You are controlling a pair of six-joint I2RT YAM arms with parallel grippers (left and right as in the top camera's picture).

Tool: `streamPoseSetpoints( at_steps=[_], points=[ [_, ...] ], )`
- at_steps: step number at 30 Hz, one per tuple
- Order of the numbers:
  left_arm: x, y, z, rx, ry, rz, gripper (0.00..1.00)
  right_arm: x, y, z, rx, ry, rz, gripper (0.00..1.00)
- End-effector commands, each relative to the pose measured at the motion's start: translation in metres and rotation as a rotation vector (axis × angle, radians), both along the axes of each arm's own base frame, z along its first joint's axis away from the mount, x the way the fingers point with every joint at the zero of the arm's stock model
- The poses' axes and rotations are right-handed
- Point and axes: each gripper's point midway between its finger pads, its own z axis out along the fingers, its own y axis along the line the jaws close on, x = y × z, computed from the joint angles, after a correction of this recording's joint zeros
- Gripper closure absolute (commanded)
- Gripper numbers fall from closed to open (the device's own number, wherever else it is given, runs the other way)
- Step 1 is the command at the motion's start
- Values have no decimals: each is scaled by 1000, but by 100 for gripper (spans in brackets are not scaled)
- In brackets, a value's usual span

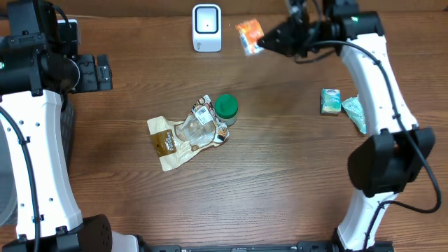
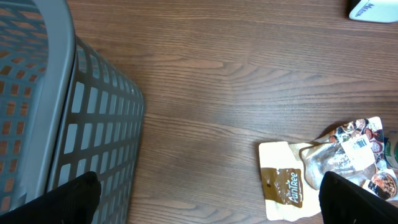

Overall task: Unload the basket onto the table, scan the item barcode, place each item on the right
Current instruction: 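Hold the orange pack in front of the scanner face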

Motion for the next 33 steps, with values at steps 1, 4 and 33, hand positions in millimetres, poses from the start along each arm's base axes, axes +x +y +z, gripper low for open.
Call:
streamPoseSetpoints(
  at_steps=[1,4,33],
  points=[
    [-1,4,5,12,-14,-3,0,27,-20,37,-356,-246,-286,96],
    [-1,3,5,12,-14,-5,1,46,-35,52,-628,-425,-516,96],
    [-1,3,5,12,-14,-5,0,166,103,-102,-1305,-1174,-93,96]
  ],
)
